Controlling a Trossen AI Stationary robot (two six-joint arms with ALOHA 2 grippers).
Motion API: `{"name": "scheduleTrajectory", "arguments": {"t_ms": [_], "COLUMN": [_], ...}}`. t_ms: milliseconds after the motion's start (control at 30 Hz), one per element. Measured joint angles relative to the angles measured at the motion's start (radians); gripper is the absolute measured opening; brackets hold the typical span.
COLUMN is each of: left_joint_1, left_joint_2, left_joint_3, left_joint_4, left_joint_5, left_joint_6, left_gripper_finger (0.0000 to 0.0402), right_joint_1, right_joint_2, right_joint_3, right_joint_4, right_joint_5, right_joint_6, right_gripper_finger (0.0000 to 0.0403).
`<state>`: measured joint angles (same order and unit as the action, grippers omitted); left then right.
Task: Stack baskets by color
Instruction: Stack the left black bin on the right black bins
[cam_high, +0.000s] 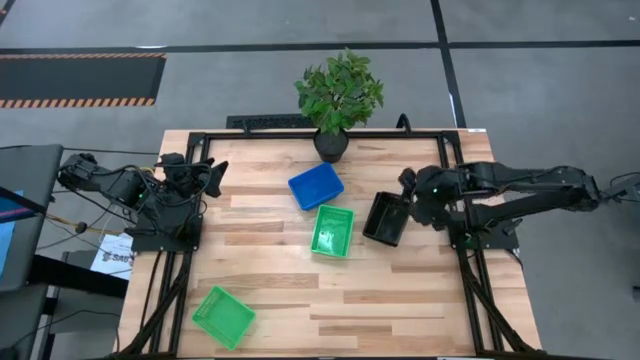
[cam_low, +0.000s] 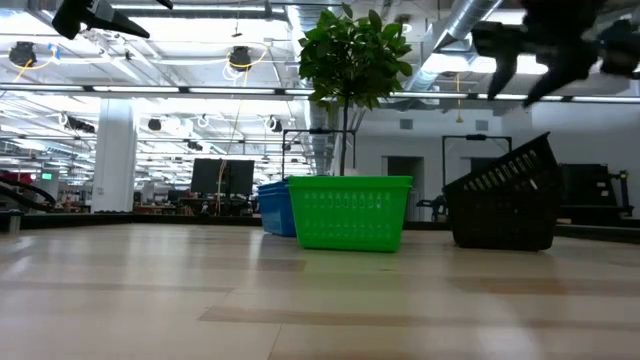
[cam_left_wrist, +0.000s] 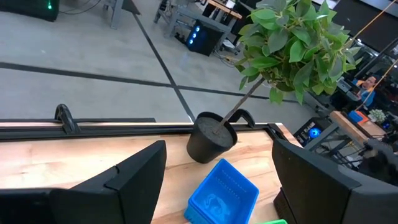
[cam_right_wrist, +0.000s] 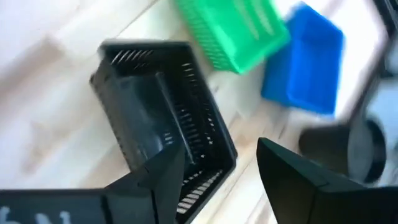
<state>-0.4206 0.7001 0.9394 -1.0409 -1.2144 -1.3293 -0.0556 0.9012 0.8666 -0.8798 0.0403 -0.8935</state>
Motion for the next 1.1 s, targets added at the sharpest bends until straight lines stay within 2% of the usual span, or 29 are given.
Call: {"name": "scheduleTrajectory", "arguments": {"t_ms": [167, 267, 367, 433, 567, 633, 833, 1100], "left_joint_1": [0.000, 0.000, 0.000, 0.000, 0.016, 0.032, 0.073, 0.107], "left_joint_2": [0.000, 0.000, 0.000, 0.000, 0.000, -0.001, -0.001, -0.001], "left_joint_3": [0.000, 0.000, 0.000, 0.000, 0.000, 0.000, 0.000, 0.000], "left_joint_4": [0.000, 0.000, 0.000, 0.000, 0.000, 0.000, 0.000, 0.000], "left_joint_5": [0.000, 0.000, 0.000, -0.005, -0.035, -0.036, -0.023, 0.001], "left_joint_6": [-0.025, -0.067, -0.130, -0.159, -0.206, -0.226, -0.196, -0.144], "left_gripper_finger": [0.0281, 0.0281, 0.0281, 0.0281, 0.0281, 0.0281, 0.0281, 0.0281], "right_joint_1": [-0.021, -0.044, -0.066, -0.072, -0.069, -0.070, -0.007, 0.066], "right_joint_2": [-0.001, 0.000, 0.001, 0.005, 0.005, 0.003, 0.005, 0.118], "right_joint_3": [0.079, 0.082, 0.079, 0.079, 0.079, 0.078, 0.078, 0.078], "right_joint_4": [-0.102, -0.132, -0.231, -0.289, -0.436, -0.496, -0.488, -0.411], "right_joint_5": [0.009, 0.028, 0.077, 0.095, 0.169, 0.171, 0.171, 0.171], "right_joint_6": [0.428, 0.790, 1.209, 1.420, 1.734, 1.873, 2.156, 2.283], "right_gripper_finger": [0.0214, 0.0205, 0.0197, 0.0193, 0.0189, 0.0189, 0.0198, 0.0211]}}
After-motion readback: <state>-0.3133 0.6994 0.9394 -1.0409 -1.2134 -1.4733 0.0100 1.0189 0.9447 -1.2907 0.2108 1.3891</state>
